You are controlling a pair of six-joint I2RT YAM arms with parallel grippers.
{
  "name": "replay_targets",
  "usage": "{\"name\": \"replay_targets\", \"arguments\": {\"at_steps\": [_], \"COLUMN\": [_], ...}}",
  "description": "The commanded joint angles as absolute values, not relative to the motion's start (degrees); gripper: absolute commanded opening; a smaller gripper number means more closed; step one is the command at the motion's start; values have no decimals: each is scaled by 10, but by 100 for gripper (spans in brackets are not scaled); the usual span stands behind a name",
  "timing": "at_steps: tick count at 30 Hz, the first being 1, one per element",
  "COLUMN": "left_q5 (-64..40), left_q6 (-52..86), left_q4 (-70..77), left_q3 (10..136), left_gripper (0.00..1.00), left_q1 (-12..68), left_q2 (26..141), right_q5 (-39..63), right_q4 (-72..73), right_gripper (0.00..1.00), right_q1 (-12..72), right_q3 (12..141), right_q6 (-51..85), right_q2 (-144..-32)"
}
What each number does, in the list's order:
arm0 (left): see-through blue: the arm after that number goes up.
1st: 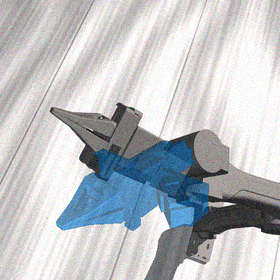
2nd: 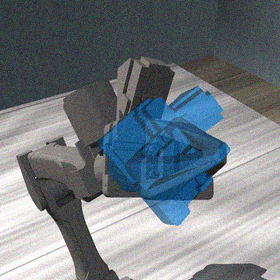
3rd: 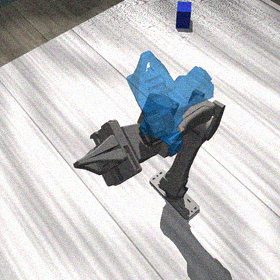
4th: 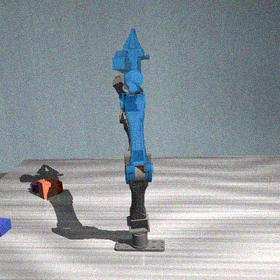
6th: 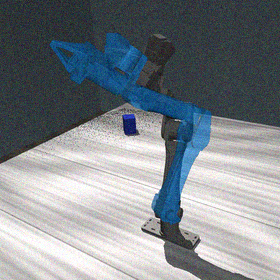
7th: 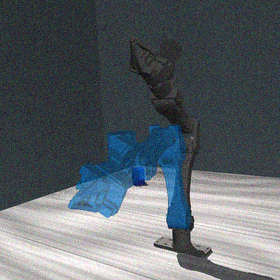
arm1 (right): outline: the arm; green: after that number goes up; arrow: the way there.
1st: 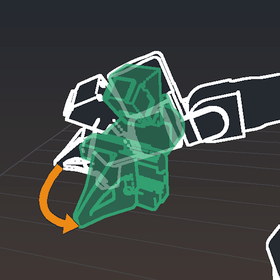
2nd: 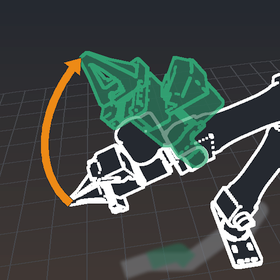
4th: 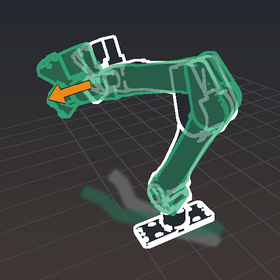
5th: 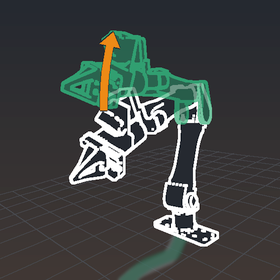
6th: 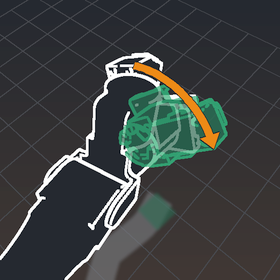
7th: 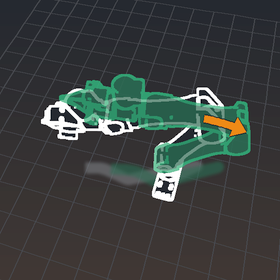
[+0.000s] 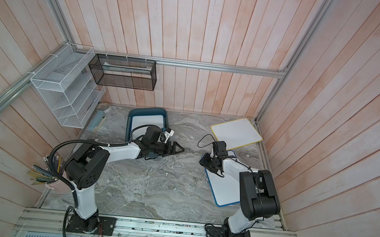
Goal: Put the whiteboard into the storage box
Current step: Move the whiteboard to the center of the board.
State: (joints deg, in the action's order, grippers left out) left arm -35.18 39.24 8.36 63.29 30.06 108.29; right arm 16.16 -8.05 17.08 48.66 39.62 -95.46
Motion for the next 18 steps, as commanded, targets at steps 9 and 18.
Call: {"name": "replay_targets", "arguments": {"at_steps": [9,18], "left_q5": [-279,-292], "left_q6": [343,357], "left_q4": [-11,12], "left_q3": [523,495], "left_gripper": [88,88], "left_q1": [196,198], "left_q2": [1050,993], "right_q5": [228,256], "right_q4": [-28,-11], "right_gripper": [46,45], "right_q1": [283,288], "right_q3": [621,675], "right_q6": [465,446], "right_q2": [-1103,-1125]}}
